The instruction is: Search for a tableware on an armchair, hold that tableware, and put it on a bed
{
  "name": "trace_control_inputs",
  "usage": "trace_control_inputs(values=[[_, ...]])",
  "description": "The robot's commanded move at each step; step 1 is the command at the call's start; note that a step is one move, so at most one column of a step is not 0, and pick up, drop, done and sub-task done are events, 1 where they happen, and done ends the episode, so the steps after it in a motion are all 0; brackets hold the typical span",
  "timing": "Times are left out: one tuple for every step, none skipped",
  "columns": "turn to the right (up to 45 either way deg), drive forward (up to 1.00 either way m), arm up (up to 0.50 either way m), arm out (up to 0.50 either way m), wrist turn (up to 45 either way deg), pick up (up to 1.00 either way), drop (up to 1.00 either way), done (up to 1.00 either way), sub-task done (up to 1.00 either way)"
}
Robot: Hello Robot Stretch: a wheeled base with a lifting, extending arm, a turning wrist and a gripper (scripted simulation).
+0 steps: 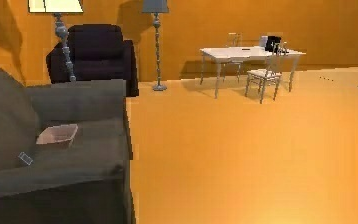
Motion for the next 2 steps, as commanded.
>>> trace_control_inputs(values=[[45.0,0.0,0.0,0.0,0.0,0.0,0.0,0.0,0.0],[42.0,0.0,0.0,0.0,0.0,0.0,0.0,0.0,0.0]])
